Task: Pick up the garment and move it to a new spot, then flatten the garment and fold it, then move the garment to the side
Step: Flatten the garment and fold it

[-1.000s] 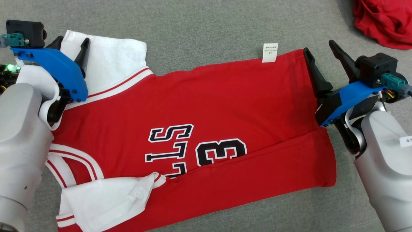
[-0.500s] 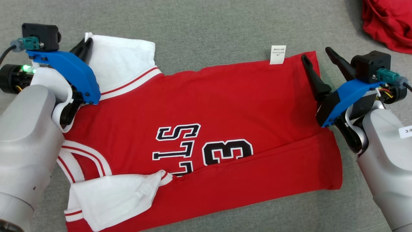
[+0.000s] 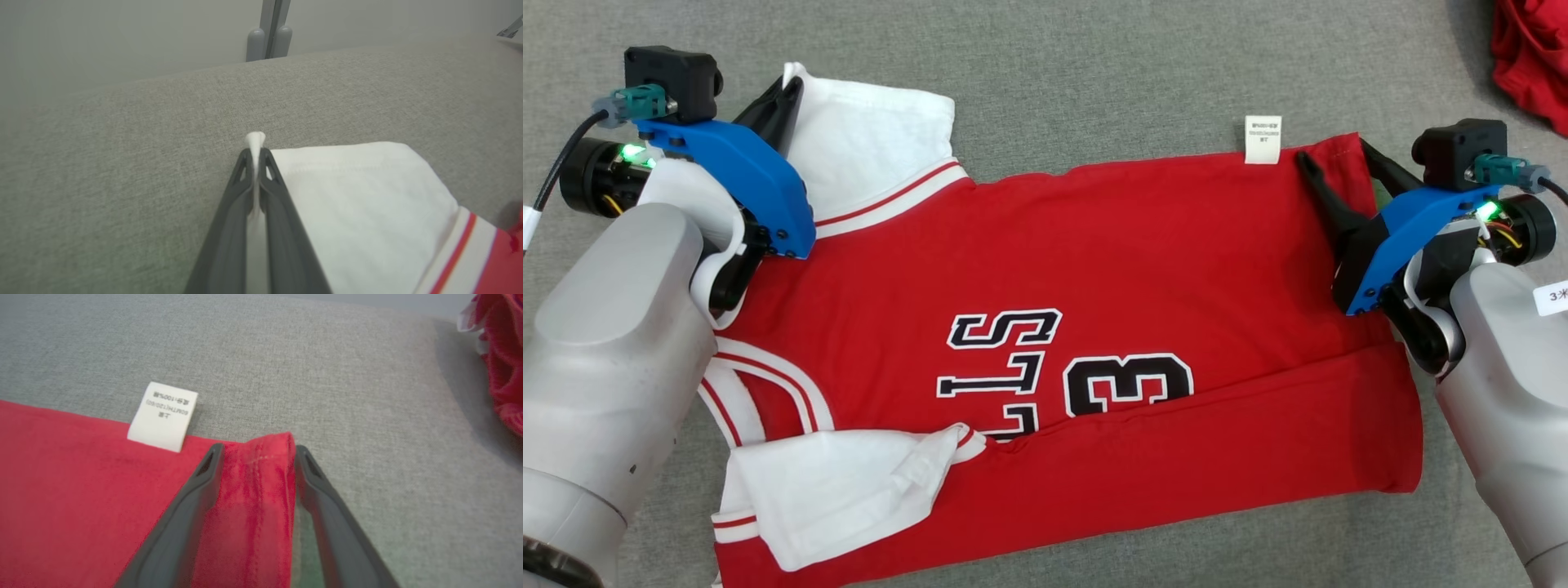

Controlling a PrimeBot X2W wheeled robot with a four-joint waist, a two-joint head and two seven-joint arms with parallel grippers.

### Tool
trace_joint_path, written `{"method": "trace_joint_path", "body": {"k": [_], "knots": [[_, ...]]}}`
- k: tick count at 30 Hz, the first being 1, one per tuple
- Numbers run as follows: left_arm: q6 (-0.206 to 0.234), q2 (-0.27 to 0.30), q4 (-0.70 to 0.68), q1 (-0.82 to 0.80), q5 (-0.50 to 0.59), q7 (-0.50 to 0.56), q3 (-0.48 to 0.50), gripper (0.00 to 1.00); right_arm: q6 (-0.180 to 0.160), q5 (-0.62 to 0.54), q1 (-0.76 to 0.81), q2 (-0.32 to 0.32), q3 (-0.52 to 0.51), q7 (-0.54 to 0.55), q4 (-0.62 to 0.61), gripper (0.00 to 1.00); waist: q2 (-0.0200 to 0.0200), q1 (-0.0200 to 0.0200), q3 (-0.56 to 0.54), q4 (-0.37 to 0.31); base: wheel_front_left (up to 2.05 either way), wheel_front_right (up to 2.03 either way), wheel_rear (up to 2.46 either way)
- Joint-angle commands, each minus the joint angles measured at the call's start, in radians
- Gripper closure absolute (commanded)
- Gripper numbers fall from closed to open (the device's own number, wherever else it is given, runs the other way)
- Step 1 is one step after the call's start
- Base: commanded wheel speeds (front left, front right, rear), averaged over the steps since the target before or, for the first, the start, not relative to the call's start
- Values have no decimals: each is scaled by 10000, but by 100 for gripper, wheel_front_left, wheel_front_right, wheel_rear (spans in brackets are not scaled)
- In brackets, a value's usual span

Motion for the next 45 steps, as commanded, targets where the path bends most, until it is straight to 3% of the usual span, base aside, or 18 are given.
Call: {"method": "trace_joint_path", "body": {"k": [1,11,23,45], "knots": [[-5,5,-44,-247,-73,-141,-96,100,2,149,-146,-46,51,-66,170,100,-1,-1,-7,46,0,0,0],[-4,6,-439,48,-493,-1274,-458,100,2,77,-276,-175,-20,-1054,886,100,-1,-1,-469,285,0,0,0],[25,497,-2512,1539,-687,-2229,-332,100,2,132,512,-247,-29,-2444,1373,100,-1,-1,-1319,658,0,0,0],[1293,1593,-7342,5769,-168,-2284,821,100,2,-131,1641,-386,-415,-3049,1604,100,-1,-1,-2063,1287,0,0,0]]}}
